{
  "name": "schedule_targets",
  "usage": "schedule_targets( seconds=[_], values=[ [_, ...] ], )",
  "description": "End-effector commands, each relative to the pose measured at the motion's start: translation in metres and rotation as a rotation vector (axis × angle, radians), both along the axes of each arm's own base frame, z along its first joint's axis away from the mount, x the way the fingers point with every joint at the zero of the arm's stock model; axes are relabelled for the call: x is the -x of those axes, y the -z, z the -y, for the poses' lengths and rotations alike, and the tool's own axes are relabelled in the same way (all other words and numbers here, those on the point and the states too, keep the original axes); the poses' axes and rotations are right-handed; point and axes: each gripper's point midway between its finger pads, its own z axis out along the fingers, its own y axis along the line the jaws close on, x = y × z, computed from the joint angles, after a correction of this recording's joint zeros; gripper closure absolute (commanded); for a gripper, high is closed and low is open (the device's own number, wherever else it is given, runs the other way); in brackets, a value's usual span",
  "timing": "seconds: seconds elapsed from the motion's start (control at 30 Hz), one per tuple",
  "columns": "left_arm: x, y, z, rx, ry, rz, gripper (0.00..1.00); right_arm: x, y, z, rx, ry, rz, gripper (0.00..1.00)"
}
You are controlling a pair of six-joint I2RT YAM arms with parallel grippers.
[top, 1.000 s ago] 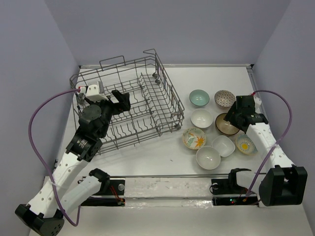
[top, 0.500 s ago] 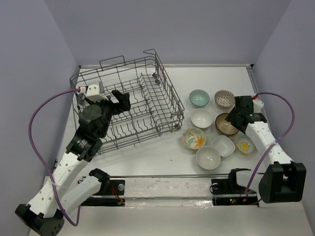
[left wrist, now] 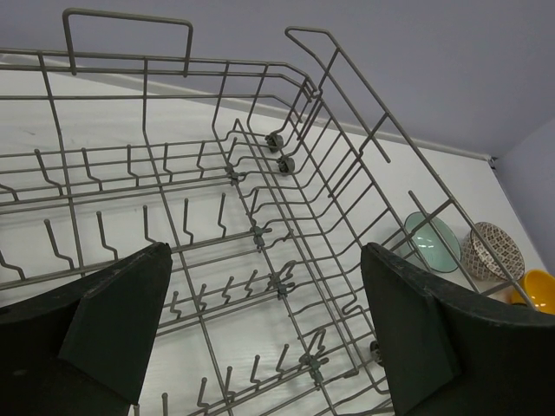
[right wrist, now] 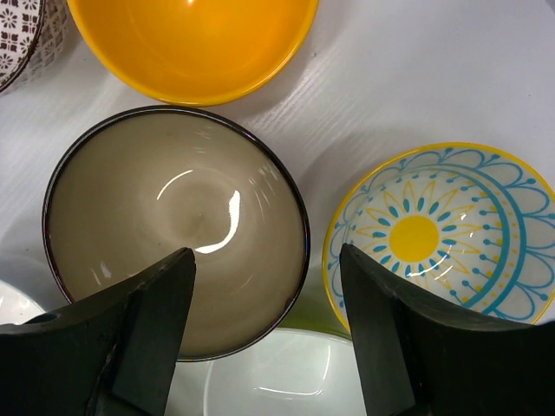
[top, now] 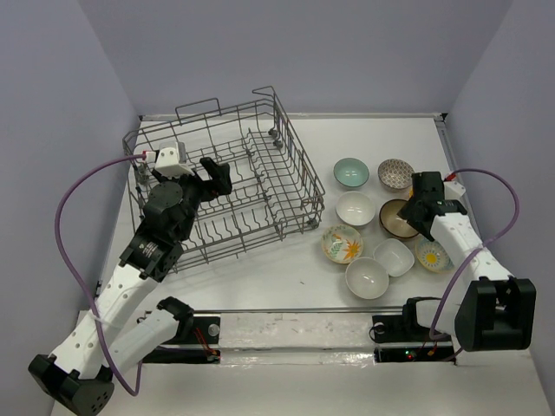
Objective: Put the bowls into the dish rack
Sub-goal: Pick up the bowl from the center of the board.
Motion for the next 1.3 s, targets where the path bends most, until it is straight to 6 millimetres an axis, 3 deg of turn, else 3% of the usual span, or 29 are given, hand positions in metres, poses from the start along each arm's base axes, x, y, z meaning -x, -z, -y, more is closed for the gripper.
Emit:
schedule_targets(
  seconds=[0.0,0.53,0.83,1.13,1.27],
  values=[
    [-0.001,-0.023,-0.004,0.031,-0.019,0.058,0.01,0.003,0.003,0.013,0.027,0.064,0.002,0.27],
    [-0.002,-0.021,-0.005,0.027,-0.028,0.052,0.01,-0.013,0.022,0.003,-0.039,0.037,-0.006,0.37],
    [-0.003,-0.019,-0.004,0.023,-0.028,0.045,0.01,-0.019,0.033,-0.001,-0.060,0.033,-0.018,0.48],
    [-0.004,-0.018,-0.003,0.021,-0.024,0.042,0.01,-0.015,0.040,-0.001,-0.062,0.035,-0.026,0.62],
    [-0.004,-0.017,-0.003,0.021,-0.022,0.041,0.01,-0.013,0.045,-0.002,-0.066,0.037,-0.034,0.63]
  ],
)
